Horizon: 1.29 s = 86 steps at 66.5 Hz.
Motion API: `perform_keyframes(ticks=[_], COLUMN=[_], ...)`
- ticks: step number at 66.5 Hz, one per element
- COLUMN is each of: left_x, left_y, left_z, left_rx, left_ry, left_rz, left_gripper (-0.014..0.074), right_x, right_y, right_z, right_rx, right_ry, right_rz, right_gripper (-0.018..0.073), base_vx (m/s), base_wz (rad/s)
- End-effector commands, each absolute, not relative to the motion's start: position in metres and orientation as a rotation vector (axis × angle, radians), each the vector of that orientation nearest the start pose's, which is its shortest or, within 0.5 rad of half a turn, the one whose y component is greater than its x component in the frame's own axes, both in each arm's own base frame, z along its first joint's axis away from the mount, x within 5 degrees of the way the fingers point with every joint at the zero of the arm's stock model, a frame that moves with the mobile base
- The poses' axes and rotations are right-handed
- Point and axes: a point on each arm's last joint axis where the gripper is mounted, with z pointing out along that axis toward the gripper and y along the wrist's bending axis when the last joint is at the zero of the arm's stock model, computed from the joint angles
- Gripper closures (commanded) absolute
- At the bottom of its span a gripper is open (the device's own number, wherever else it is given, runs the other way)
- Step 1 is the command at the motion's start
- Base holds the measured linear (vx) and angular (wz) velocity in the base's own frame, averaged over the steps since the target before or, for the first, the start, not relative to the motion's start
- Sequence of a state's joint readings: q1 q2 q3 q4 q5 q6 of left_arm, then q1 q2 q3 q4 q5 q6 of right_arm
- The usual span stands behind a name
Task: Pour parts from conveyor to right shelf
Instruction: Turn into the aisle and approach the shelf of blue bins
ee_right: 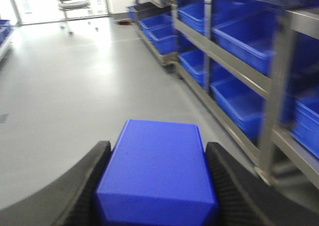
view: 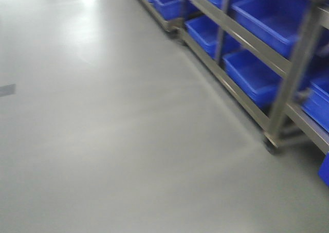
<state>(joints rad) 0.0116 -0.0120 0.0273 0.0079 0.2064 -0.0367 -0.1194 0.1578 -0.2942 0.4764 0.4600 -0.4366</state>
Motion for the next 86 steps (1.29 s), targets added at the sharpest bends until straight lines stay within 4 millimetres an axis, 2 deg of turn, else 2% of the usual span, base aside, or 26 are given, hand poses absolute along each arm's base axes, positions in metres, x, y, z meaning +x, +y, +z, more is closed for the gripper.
perform_keyframes(ticks=[1, 31, 86], left_x=[0.0549, 0.0549, 0.0549], left_y=[0.0003, 0.0003, 0.0003], left_z=[0.2002, 0.2002, 0.2003], left_rx=[-0.04, -0.04, -0.04], left_ry=[1.596, 1.596, 1.595], left_rz=[-0.031, -0.031, -0.031], left_gripper=[0.0603, 0.0603, 0.0603], right_x=[0.0571, 0.0585, 0.0585], right_y=[0.0096, 0.0094, 0.0094], right_z=[0.2792, 0.2787, 0.2786], right_rx=[-0.013, -0.012, -0.012], right_ry=[1.678, 1.688, 1.688], right_rz=[0.08, 0.081, 0.081], right_gripper=[0.0564, 0.0564, 0.0564], base_vx=[0.84, 0.82, 0.72], base_wz=[0.56, 0.37, 0.15])
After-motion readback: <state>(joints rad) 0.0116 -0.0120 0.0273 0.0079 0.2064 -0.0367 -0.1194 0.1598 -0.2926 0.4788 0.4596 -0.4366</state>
